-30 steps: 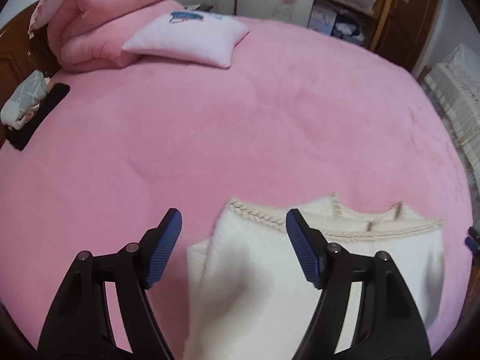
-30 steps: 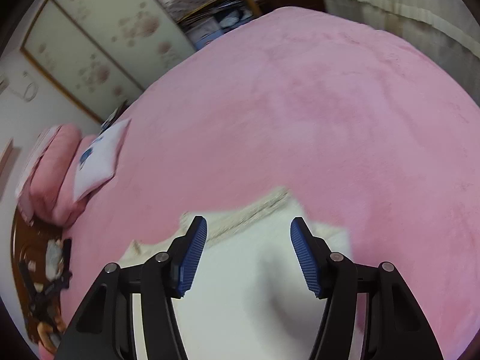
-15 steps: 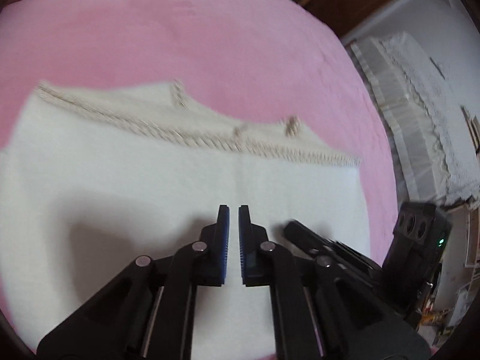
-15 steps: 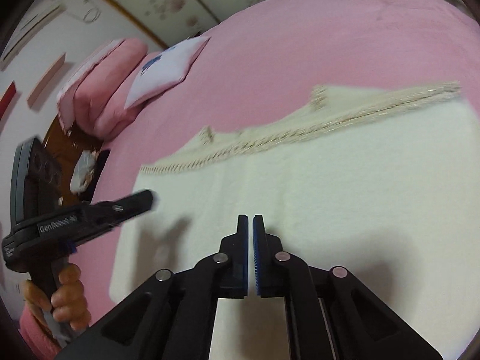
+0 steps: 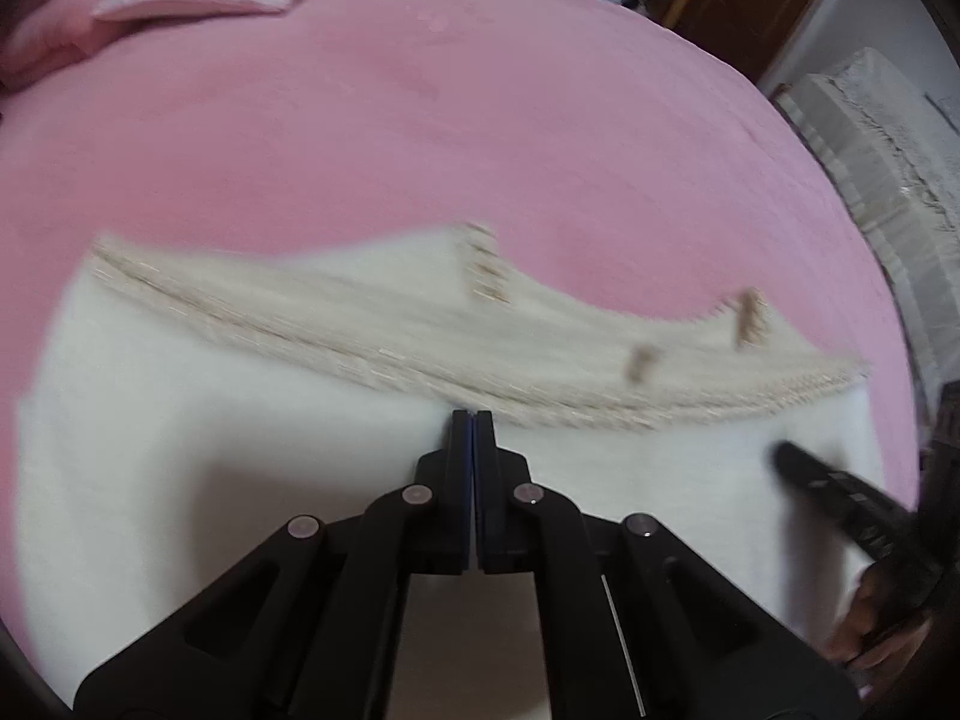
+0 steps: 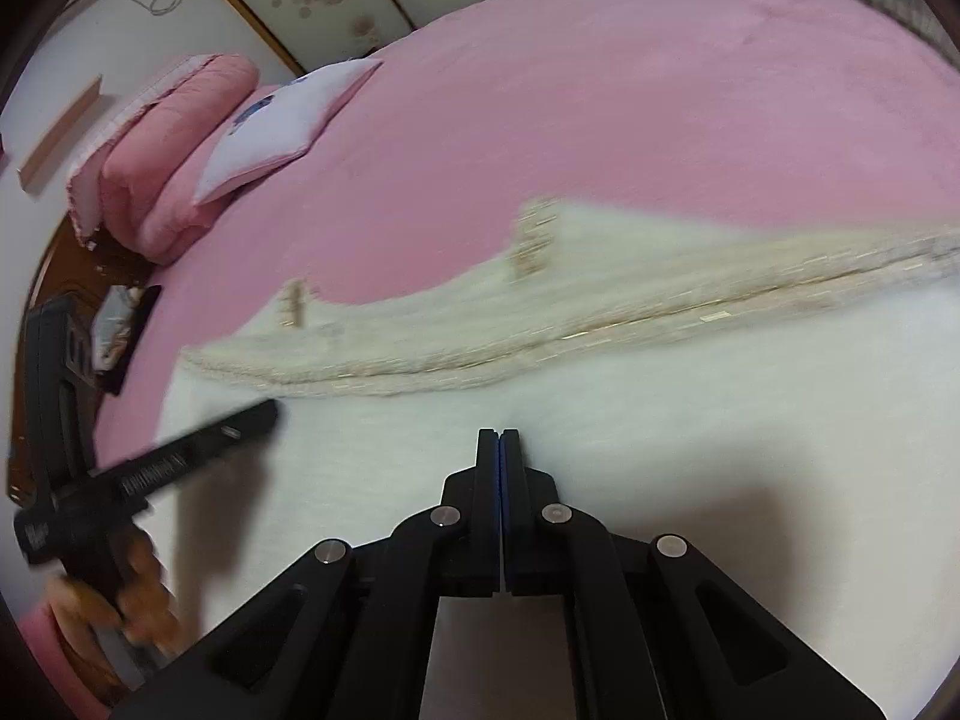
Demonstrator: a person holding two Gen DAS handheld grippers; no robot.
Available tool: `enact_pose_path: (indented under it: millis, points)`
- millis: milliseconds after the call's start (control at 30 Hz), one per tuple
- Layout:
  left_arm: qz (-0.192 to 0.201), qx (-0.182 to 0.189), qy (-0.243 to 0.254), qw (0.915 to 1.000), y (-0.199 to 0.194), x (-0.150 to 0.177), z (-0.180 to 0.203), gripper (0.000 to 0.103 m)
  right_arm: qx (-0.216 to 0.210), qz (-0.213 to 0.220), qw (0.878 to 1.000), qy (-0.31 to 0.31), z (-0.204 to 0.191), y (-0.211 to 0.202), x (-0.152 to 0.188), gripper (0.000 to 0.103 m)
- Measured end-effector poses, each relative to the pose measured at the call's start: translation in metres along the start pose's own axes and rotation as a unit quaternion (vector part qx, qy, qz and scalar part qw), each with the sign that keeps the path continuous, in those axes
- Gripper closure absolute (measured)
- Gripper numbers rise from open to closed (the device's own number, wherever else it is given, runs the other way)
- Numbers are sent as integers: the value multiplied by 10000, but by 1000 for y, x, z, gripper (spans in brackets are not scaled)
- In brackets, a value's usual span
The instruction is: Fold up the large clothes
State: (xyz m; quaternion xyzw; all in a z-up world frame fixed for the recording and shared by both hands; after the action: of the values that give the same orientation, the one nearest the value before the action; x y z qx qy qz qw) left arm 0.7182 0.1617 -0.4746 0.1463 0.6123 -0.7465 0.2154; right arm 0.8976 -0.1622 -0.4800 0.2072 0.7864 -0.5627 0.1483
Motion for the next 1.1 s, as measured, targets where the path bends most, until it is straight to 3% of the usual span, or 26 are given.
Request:
enact_pose_path:
  millis: [133,200,267,300,333,400,467,533,633,733,800,933,1000,1033,1067,1100]
  points:
    - [167,-583,279,9978,-6,-10,-54,102,516,186,9984,148,64,-18,-21,103]
    - [219,-742,222,9968,-12,-14,-81,102,793,308,9960,284,95,-29,-45,103]
    - [246,-1322,106,9909,-20,-19,-116,102,1326,430,9897,330,122,-42,-55,103]
    - [226,-1419,-75,9896,-24,-20,-137,102,1480,448,9872,394,132,-46,-60,103]
    - [189,-1304,-371,9906,-27,-21,-150,102,1706,502,9824,562,144,-52,-67,103]
    - [203,-1104,-795,9905,-38,-26,-160,102,1601,501,9834,698,156,-53,-70,103]
    - [299,-896,-845,9919,-47,-27,-152,102,1535,471,9866,297,133,-59,-67,103]
    - [260,-459,-837,9951,-61,-25,-126,102,934,581,9939,12,84,-73,-56,103]
    - [21,106,-769,9970,-68,-5,-70,102,-282,526,9982,31,2,-57,-60,103]
    - [-358,666,-651,9950,-66,29,-13,102,-936,305,9951,33,-65,-37,-50,103]
    - [-634,882,-704,9916,-60,53,10,102,-1018,90,9947,68,-91,-22,-38,103]
    - [-963,899,-744,9885,-48,98,37,102,-919,-183,9952,300,-115,12,-20,103]
    - [-861,777,-599,9914,-48,107,34,102,-931,-61,9952,295,-119,5,3,103]
    - [-806,749,-541,9925,-48,108,32,102,-775,-67,9966,270,-117,8,1,103]
    - [-759,683,-477,9936,-49,109,25,102,-584,-111,9980,195,-101,3,30,103]
    - [-713,616,-381,9948,-52,112,18,102,-362,-170,9991,109,-89,2,28,103]
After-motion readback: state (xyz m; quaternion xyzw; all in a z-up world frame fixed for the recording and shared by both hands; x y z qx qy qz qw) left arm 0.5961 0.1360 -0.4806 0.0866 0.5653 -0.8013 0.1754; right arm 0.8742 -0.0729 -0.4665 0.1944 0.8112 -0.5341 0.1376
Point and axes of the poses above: each gripper's, at about its wrist camera, not at the fingertips, and y roughly the way its jaws point, z to its right, x to its underside, the point moved 10 cm from there along y, roughly the way its jaws point, and after that the axes turned 2 degrees about z, right-handed, at the moved point
